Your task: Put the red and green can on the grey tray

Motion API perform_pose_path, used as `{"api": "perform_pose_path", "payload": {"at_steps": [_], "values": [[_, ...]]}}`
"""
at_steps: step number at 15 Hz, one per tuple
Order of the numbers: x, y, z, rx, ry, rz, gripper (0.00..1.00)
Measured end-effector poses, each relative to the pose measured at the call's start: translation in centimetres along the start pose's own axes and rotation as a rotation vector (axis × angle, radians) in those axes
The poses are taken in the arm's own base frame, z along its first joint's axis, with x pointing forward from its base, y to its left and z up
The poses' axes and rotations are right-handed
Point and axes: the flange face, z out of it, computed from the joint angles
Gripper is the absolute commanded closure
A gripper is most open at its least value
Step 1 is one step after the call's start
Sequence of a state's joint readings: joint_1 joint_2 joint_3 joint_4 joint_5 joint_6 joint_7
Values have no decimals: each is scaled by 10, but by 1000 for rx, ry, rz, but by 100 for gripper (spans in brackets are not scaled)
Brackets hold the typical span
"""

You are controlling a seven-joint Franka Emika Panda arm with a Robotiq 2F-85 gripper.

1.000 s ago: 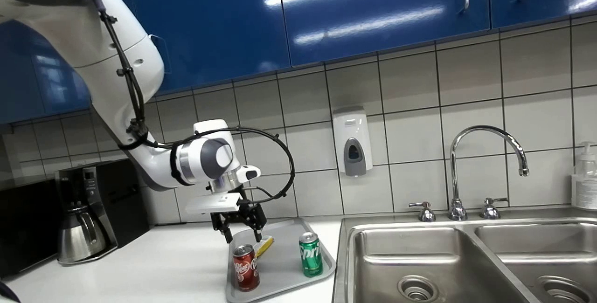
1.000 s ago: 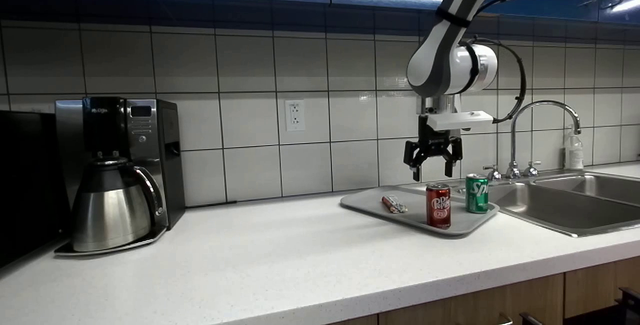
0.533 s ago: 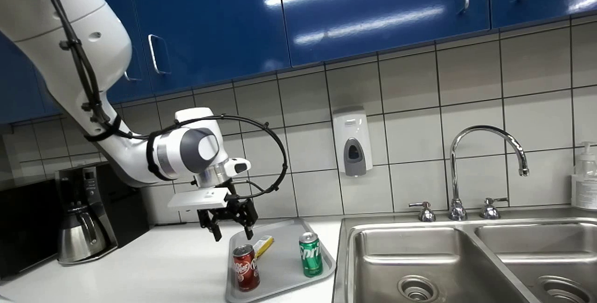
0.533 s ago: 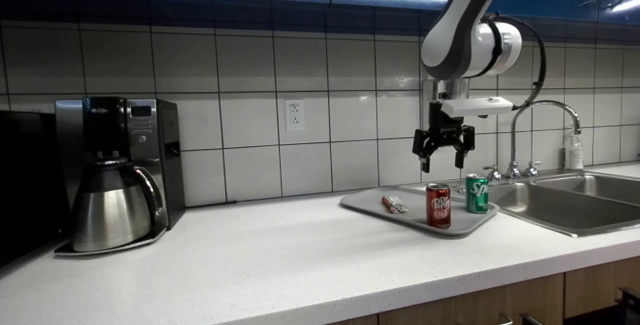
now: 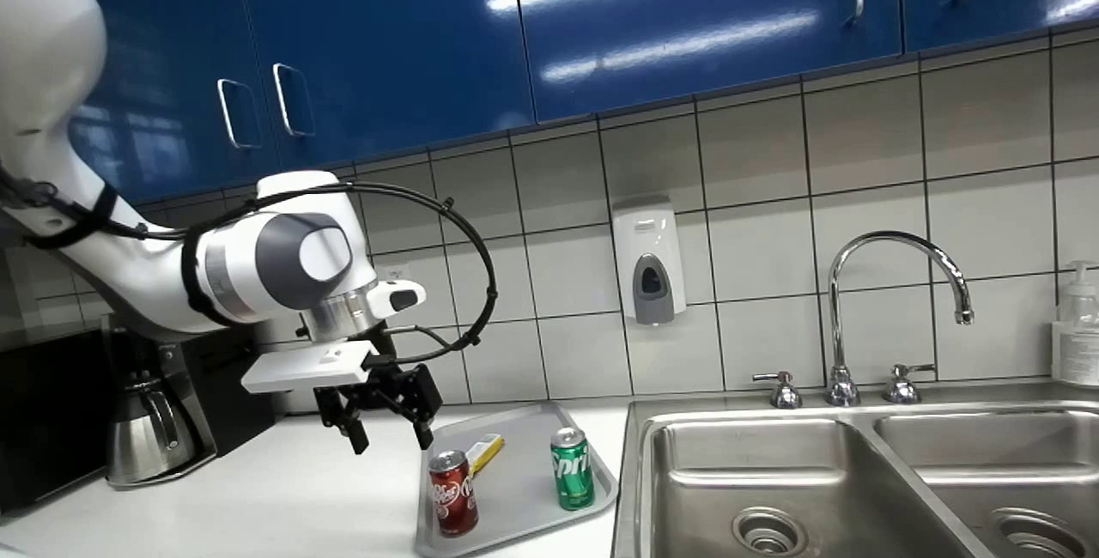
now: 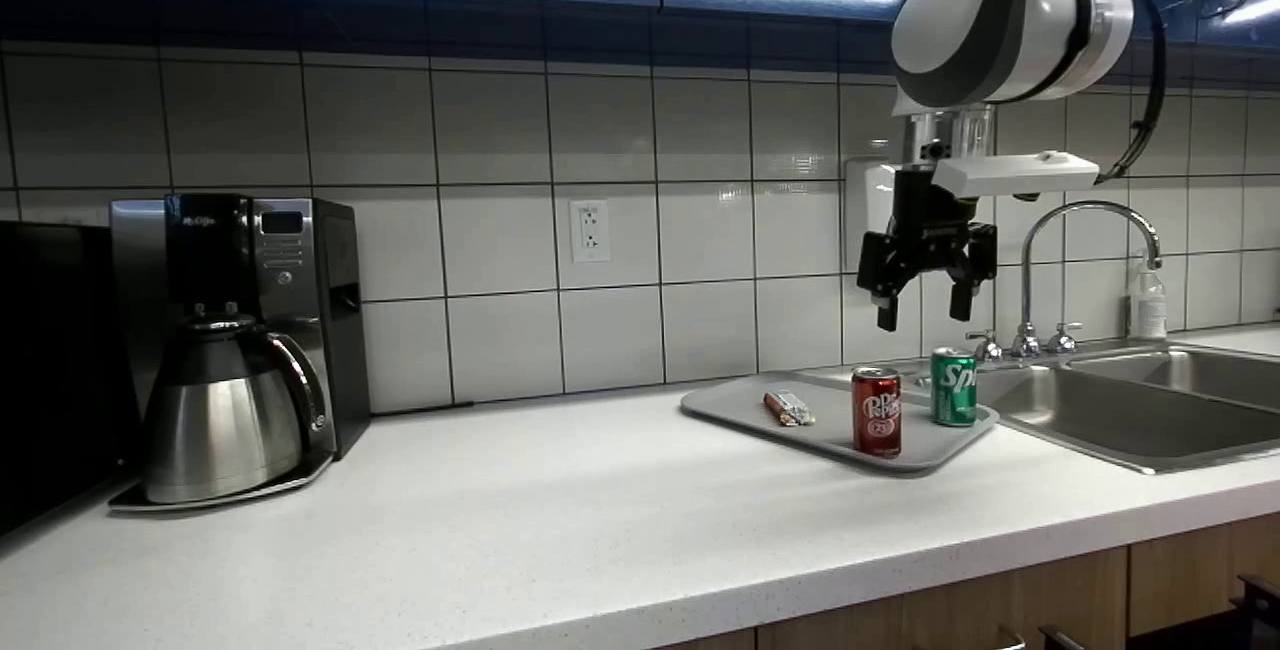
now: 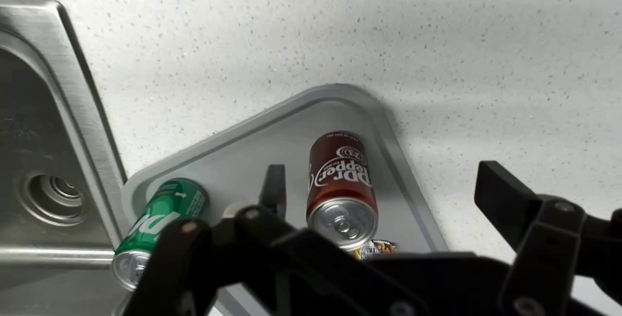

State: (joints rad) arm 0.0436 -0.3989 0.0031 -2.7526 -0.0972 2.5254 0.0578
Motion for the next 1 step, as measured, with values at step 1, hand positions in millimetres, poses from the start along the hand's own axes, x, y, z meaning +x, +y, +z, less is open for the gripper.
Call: {"api": "perform_pose_path", "payload": {"at_steps": [1], "values": [[-7, -2, -6, -2, 0, -5, 0]]}}
